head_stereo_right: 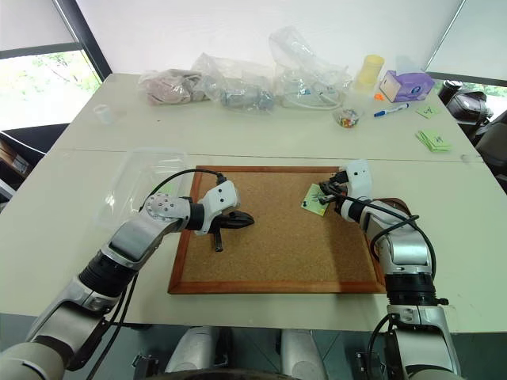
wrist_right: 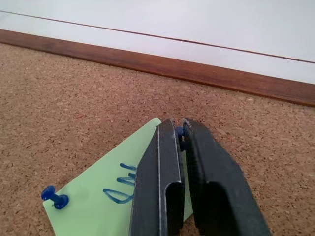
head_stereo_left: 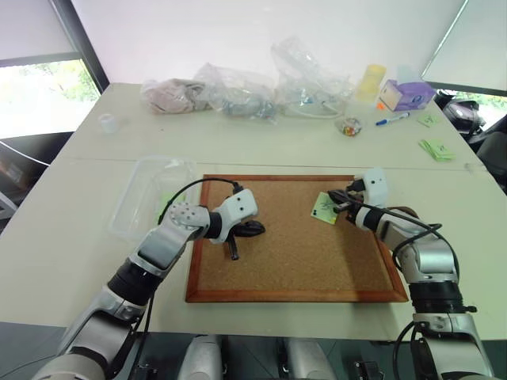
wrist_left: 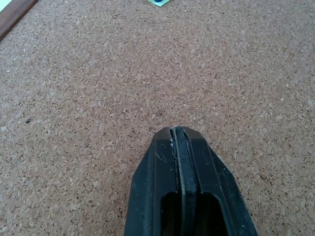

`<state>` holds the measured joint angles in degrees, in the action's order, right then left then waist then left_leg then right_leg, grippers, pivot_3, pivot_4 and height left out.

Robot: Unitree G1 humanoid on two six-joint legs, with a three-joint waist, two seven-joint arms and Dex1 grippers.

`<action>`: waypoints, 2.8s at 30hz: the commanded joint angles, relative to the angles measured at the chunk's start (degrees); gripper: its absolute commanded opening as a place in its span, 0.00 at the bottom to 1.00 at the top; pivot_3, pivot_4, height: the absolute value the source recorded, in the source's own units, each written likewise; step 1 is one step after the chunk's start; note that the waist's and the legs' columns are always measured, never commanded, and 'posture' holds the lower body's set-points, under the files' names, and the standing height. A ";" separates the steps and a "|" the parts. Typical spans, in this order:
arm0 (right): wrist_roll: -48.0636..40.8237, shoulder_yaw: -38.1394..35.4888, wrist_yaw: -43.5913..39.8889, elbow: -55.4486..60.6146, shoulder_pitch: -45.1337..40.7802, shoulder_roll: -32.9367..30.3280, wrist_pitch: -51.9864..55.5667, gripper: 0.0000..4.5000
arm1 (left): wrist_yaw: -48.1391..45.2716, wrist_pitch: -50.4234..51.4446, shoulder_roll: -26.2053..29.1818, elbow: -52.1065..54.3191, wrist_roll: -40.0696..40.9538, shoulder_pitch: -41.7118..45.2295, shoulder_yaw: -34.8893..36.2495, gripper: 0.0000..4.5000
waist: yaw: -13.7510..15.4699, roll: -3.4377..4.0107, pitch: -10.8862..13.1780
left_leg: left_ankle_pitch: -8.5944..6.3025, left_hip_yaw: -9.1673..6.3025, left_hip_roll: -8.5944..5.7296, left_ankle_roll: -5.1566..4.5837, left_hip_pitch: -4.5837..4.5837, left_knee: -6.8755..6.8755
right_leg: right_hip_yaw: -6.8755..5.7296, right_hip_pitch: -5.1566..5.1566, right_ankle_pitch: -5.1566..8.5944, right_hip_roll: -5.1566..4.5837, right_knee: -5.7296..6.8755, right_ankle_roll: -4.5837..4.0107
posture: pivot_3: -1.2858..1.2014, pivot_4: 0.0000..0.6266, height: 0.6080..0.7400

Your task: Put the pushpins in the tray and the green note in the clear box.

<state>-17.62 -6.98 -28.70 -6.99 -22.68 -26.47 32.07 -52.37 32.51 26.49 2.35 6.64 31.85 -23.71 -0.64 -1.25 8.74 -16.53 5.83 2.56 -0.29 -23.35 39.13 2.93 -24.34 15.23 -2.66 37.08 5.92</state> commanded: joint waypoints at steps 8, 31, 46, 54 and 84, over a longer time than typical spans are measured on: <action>-0.70 -4.16 2.42 2.99 0.33 1.39 -6.13 0.01 | -0.07 2.65 1.14 -1.63 -2.64 -0.24 -2.25 0.00 | -0.03 0.00 0.00 | 0.00 0.00 0.00 0.00 0.00 0.00 | 0.00 0.00 0.00 0.00 0.00 0.00 | 0.52 0.24 0.98; -2.47 -16.82 11.31 12.12 12.86 -0.62 -7.20 0.01 | -0.40 2.91 2.12 -1.11 -3.47 -0.76 -2.75 0.00 | -0.16 0.11 -0.05 | 0.00 0.01 0.07 0.00 0.03 -0.02 | 0.01 0.01 0.00 0.02 0.01 -0.01 | 0.52 0.24 0.98; -1.88 -18.02 14.86 14.72 20.34 -0.32 -3.53 0.01 | -0.72 1.93 1.94 -2.25 -3.66 -0.26 -3.17 0.00 | -0.26 0.33 -0.24 | 0.00 0.01 0.05 0.00 0.07 -0.04 | 0.04 0.03 0.10 0.04 0.00 -0.17 | 0.52 0.24 0.98; -2.36 -18.32 15.24 15.03 20.55 -0.25 -3.33 0.64 | -0.53 2.15 1.96 -2.03 -3.63 -0.50 -3.06 0.00 | -0.26 0.34 -0.24 | 0.00 0.01 0.05 0.00 0.07 -0.04 | 0.04 0.03 0.10 0.04 0.00 -0.17 | 0.52 0.24 0.98; -8.36 -13.54 5.33 25.89 20.91 -1.00 -1.26 0.98 | -0.37 1.54 1.63 -2.60 -3.86 -0.28 -3.18 0.00 | -0.22 0.37 -0.28 | -0.01 -0.01 0.05 -0.01 0.06 -0.04 | 0.03 0.04 0.10 0.05 0.00 -0.17 | 0.52 0.24 0.98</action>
<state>-25.03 -21.70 -21.89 16.08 -1.20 -26.59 30.82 -52.90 33.04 27.70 2.36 5.05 32.68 -25.09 -0.86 -0.88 8.46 -16.54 5.81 2.61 -0.29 -23.29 39.08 2.96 -24.31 15.32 -2.62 37.07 5.76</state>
